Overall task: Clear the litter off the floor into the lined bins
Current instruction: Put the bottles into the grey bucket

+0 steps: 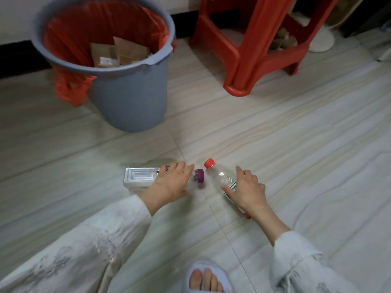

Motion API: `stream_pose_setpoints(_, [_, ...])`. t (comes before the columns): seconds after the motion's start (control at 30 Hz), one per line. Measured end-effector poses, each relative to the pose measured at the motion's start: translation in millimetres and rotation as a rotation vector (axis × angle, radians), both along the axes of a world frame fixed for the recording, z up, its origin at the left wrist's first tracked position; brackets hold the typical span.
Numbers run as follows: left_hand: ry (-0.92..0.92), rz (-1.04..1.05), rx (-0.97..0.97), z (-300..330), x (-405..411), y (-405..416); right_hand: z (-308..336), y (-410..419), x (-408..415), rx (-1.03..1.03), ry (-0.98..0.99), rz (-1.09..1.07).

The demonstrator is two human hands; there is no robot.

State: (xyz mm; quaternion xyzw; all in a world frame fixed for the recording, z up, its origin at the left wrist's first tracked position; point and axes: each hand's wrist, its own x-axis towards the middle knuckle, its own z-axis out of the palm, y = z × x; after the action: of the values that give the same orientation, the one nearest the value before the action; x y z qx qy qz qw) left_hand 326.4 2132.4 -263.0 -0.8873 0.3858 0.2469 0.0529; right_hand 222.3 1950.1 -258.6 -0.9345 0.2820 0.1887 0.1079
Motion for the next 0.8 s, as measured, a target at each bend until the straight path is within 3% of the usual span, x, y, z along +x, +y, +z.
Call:
stream_pose_setpoints(0.13, [-0.034,-0.005,0.015,-0.8,10.1,3.6,-10.4,10.1,22.3,0.022,0.058,0.158])
stream_pose_setpoints(0.27, [0.033,0.112,-0.011,23.0,30.9,12.3,-5.2,16.4,33.0,0.056,0.044,0.111])
stream_pose_setpoints(0.43, [0.286,0.312,-0.166,90.2,67.0,7.7,57.0,9.4,72.1,0.311,-0.383,-0.279])
stream_pose_setpoints(0.57, [0.344,0.348,-0.427,177.8,107.4,0.3,124.1,8.6,108.1,0.623,-0.746,-0.559])
stream_pose_setpoints(0.7, [0.304,0.387,-0.701,256.9,130.6,24.8,176.7,28.5,135.7,0.969,-0.923,-0.61])
stream_pose_setpoints(0.8, [0.242,0.471,-0.922,288.9,146.0,60.1,211.8,49.6,160.5,1.064,-0.989,-0.559])
